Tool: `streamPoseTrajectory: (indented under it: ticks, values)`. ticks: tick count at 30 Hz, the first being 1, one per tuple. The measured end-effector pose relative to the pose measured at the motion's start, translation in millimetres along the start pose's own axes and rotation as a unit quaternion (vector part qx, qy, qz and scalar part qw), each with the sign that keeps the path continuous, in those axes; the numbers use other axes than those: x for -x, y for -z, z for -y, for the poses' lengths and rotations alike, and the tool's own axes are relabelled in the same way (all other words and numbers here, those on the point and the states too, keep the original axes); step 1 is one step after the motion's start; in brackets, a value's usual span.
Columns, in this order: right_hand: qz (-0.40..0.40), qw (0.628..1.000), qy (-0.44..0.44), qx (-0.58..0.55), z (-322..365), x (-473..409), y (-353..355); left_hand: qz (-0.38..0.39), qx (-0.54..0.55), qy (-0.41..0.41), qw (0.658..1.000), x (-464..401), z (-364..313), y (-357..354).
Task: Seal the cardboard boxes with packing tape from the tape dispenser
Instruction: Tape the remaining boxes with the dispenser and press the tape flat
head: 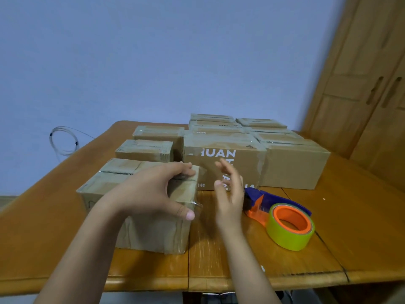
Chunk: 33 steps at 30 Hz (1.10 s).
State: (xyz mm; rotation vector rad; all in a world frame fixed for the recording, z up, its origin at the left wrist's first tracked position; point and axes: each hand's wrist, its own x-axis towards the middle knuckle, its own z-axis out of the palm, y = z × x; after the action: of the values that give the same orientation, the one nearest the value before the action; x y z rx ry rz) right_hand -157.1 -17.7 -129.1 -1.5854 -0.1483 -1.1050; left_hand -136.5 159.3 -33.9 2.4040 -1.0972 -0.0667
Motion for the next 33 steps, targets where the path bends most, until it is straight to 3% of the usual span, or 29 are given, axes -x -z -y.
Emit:
streamPoseTrajectory:
  ticks: [2,5,9,13,22,29,33]
  values:
    - [0.016,0.994,-0.070,-0.079,-1.0,-12.2,-8.2,0.002,-0.002,0.001,1.000,0.6,0.4,0.1]
    - [0.047,0.985,-0.121,-0.110,-4.9,-17.5,-12.7,0.005,0.003,-0.002,1.000,0.1,1.3,0.0]
    - [0.096,0.982,-0.131,-0.095,-7.7,-16.4,-14.5,0.005,-0.003,-0.005,1.000,-0.9,2.3,-0.2]
    - [0.078,0.987,-0.128,-0.062,-6.0,-17.3,-16.2,0.001,-0.014,-0.011,1.000,-1.1,3.2,-1.2]
    - [-0.004,0.999,-0.033,0.034,-9.3,-8.3,-22.2,0.000,-0.014,-0.002,1.000,0.5,0.1,-0.8]
    - [0.030,0.992,0.054,0.108,-14.3,0.0,-21.6,-0.005,-0.004,0.001,1.000,-0.8,-0.9,-1.2]
    - [0.068,0.989,0.052,0.122,-12.3,8.7,-15.7,-0.002,-0.006,0.009,1.000,-2.1,-0.7,-0.8]
